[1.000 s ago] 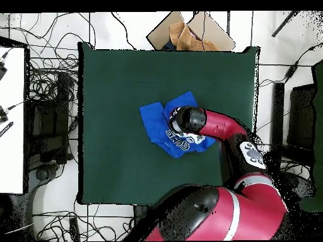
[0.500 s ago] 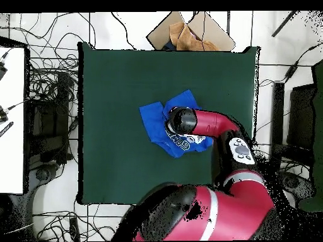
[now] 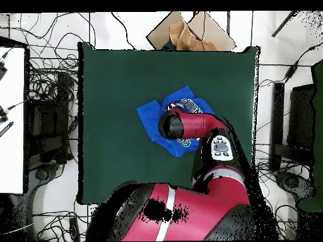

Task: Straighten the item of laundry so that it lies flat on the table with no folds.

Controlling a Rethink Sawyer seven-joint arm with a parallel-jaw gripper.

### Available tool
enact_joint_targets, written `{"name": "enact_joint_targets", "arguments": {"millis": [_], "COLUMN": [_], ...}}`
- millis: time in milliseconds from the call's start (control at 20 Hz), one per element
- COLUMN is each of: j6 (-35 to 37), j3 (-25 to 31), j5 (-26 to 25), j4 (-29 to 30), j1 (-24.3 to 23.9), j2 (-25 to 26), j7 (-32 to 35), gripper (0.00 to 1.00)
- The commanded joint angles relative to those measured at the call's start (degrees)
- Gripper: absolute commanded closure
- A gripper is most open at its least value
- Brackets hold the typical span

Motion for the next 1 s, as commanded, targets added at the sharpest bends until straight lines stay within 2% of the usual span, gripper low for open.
{"name": "enact_joint_targets", "arguments": {"millis": [50,350,600,850,1000], "j6": [-2.05,5.28,11.77,13.63,13.64], "j3": [-0.22,5.16,5.0,6.49,8.99], "j5": [-0.9,1.15,2.96,3.4,4.29], "j4": [0.53,5.38,7.69,11.09,12.43], "j1": [-1.56,-6.22,-6.77,-7.33,-8.79], "j2": [1.06,-5.06,-7.74,-11.95,-12.38], "j7": [3.24,-0.85,-0.4,0.12,0.33], "gripper": [0.0,0.0,0.0,0.0,0.0]}}
